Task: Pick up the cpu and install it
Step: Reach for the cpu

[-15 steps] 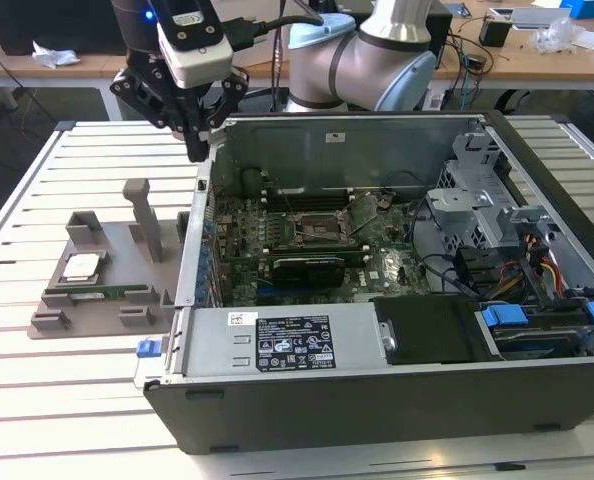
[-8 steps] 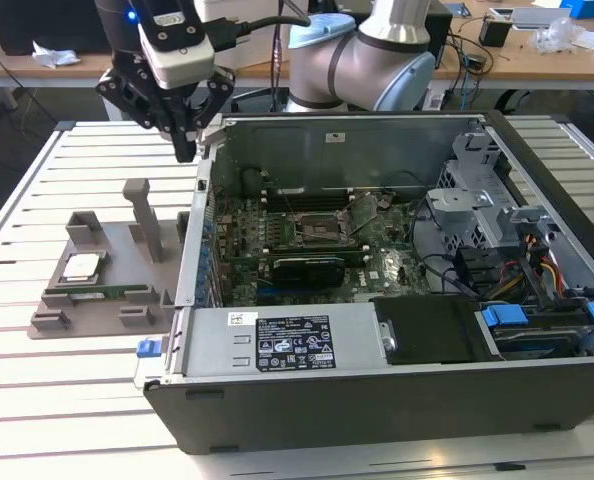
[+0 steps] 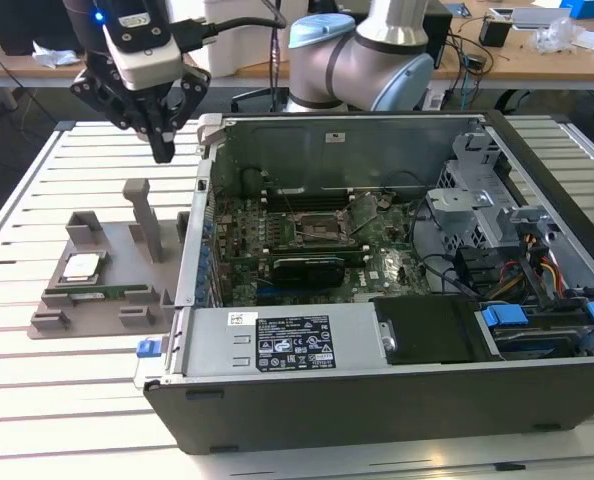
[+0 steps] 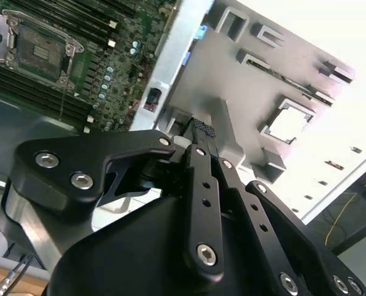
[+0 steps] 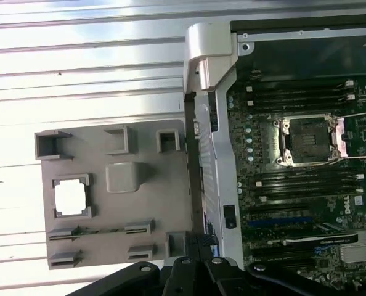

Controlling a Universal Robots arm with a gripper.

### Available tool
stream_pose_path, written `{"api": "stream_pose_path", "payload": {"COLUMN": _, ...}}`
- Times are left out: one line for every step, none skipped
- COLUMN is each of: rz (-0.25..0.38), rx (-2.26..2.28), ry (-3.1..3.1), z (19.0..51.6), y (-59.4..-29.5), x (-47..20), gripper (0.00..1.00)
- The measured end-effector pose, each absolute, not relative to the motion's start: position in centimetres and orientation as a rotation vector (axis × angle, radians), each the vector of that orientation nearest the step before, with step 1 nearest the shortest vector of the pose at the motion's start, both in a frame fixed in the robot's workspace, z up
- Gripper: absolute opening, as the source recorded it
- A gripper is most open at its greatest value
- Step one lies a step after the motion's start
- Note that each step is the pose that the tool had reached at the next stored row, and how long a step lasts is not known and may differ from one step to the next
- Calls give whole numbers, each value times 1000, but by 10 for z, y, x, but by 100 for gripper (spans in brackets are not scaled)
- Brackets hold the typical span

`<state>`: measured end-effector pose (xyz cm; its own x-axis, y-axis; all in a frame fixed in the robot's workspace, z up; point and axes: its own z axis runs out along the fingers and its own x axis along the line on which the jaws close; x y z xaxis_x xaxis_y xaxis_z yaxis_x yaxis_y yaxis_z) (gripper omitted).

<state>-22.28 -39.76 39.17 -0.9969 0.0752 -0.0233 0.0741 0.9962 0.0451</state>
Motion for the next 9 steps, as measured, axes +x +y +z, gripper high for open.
{"api": "stream_pose_path", "payload": {"rz": 69, "rx": 116, "ry": 3114, "z": 392, "y": -398, "x": -226, "gripper": 11}}
{"api": "stream_pose_path", "payload": {"rz": 69, "rx": 117, "ry": 3114, "z": 392, "y": -398, "x": -230, "gripper": 11}}
{"api": "stream_pose_path", "payload": {"rz": 69, "rx": 117, "ry": 3114, "z": 391, "y": -398, "x": -233, "gripper": 11}}
{"api": "stream_pose_path", "payload": {"rz": 69, "rx": 117, "ry": 3114, "z": 391, "y": -398, "x": -236, "gripper": 11}}
{"api": "stream_pose_path", "payload": {"rz": 69, "rx": 117, "ry": 3114, "z": 391, "y": -398, "x": -239, "gripper": 11}}
{"api": "stream_pose_path", "payload": {"rz": 69, "rx": 117, "ry": 3114, "z": 391, "y": -398, "x": -240, "gripper": 11}}
{"api": "stream_pose_path", "payload": {"rz": 69, "rx": 117, "ry": 3114, "z": 391, "y": -398, "x": -241, "gripper": 11}}
{"api": "stream_pose_path", "payload": {"rz": 69, "rx": 117, "ry": 3114, "z": 391, "y": -398, "x": -242, "gripper": 11}}
{"api": "stream_pose_path", "payload": {"rz": 69, "rx": 117, "ry": 3114, "z": 391, "y": -398, "x": -244, "gripper": 11}}
